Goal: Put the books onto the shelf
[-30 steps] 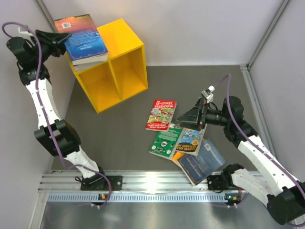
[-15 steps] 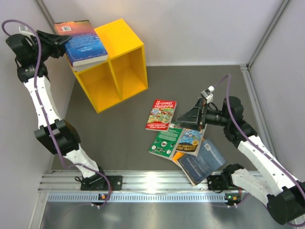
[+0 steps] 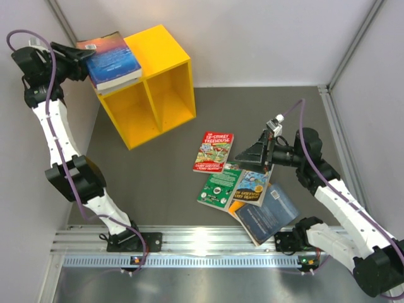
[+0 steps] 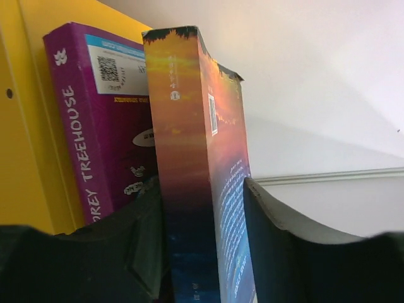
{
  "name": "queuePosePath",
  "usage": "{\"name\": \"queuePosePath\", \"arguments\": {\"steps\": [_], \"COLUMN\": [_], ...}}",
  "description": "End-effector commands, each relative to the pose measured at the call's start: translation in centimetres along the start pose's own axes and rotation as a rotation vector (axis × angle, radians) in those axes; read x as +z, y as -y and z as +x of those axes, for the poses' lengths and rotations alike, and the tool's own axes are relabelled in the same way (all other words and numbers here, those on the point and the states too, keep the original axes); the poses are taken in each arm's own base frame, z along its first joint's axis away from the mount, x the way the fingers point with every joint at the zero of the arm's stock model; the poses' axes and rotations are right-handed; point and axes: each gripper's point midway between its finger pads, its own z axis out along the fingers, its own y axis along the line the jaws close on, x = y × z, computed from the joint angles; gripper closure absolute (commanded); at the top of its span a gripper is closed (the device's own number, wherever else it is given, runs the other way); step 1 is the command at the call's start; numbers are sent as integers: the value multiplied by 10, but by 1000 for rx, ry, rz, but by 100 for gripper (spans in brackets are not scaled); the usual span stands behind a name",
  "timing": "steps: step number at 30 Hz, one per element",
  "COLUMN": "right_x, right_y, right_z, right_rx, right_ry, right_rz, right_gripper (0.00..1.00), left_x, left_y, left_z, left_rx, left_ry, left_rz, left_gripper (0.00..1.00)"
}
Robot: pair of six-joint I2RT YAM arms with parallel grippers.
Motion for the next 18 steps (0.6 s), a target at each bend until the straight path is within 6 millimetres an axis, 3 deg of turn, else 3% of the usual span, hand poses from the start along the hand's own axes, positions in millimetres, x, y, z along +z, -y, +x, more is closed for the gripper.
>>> {"name": "queuePosePath", "arguments": {"steps": [1,3,4,6,7,13,18], "right_x": [-2,-2,-2,-2,-2,-1,-1], "right_y": [-2,-2,-2,-2,-1,1,5], "right_z": [-5,-6,-7,-7,-7,-8,-6], "right_rx": [-28,-30,-29,-29,-28,-20,-14], "right_ry": [16,18,19,20,19,17,12], "right_rz": [-13,-11,-9,-7,-6,1,10], "right_gripper": [0,0,0,0,0,0,0], "left_x": [-6,-8,-11,-14,-18,-26,-55], "left_y": [17,17,24,18,31,28,37], "left_z": [-20,-25,-30,-34,-39,-50,-74], "left_rx": [93,104,123,141,177,253,362], "left_ry": [86,106,125,131,149,209,394], "left_rz": [35,31,34,-9,3,-56,-167], "left_gripper": [45,33,1,1,1,1,1]}}
